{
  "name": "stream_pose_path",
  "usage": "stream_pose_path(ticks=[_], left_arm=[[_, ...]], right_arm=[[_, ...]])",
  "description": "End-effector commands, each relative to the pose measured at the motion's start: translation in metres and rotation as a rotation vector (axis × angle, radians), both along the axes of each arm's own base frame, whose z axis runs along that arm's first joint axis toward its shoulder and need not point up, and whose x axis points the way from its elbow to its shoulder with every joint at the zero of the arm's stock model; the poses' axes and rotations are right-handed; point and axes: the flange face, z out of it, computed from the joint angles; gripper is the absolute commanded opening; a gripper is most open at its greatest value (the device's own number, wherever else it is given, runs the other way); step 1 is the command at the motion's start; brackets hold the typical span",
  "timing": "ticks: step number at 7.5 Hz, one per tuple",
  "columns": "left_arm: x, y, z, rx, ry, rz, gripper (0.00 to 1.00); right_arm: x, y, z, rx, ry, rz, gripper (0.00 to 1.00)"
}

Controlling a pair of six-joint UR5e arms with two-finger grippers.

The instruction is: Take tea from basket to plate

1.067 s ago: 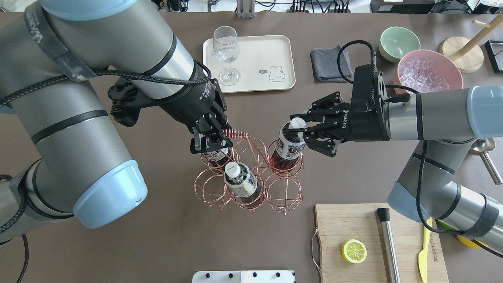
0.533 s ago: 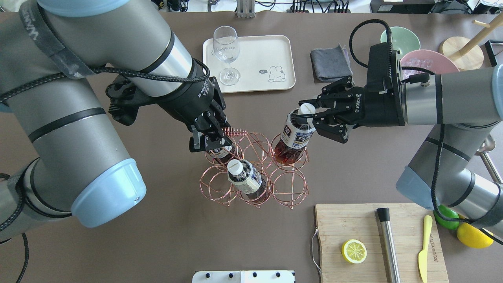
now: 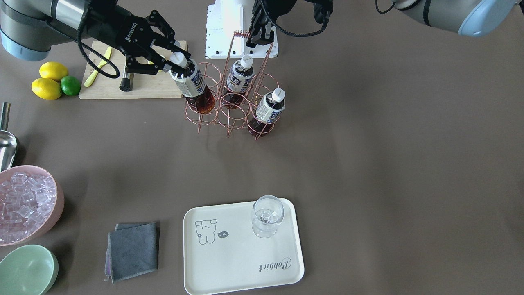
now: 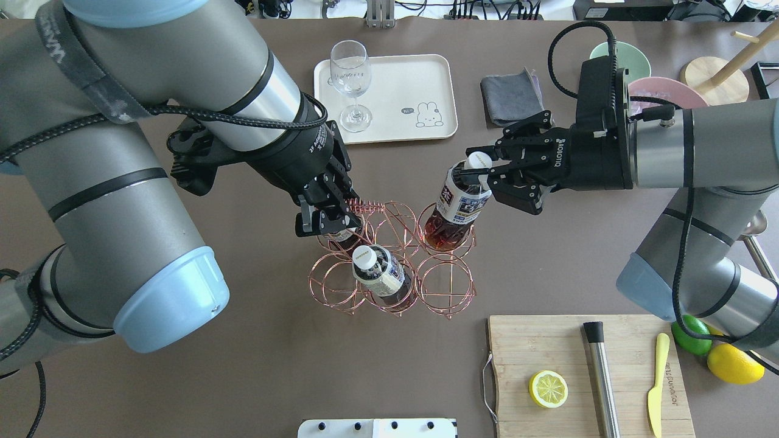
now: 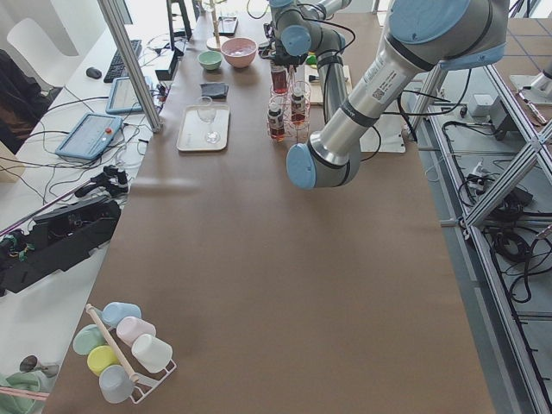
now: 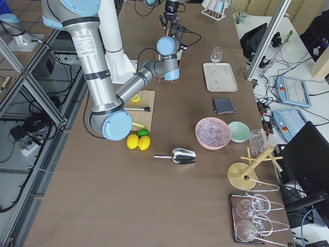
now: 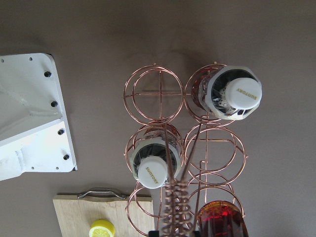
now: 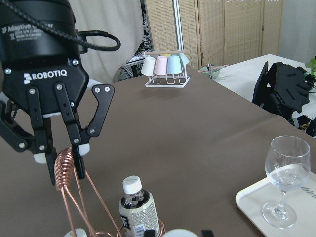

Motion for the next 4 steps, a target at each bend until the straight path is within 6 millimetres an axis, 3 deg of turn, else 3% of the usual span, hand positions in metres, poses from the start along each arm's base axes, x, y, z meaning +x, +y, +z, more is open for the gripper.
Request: stream_pose_path(ticks=[1,4], left_arm=[[0.003,0.003,0.000,0.001,-0.001,0.005,0.00],[0.002,0.003,0.000,0.003,0.001,0.005,0.00]], right_arm=[[0.027,-0.006,-0.023,0.004,-0.049,0.045,0.00],[0.061,-0.027,-0.028,-0.004,-0.074,0.184,0.00]])
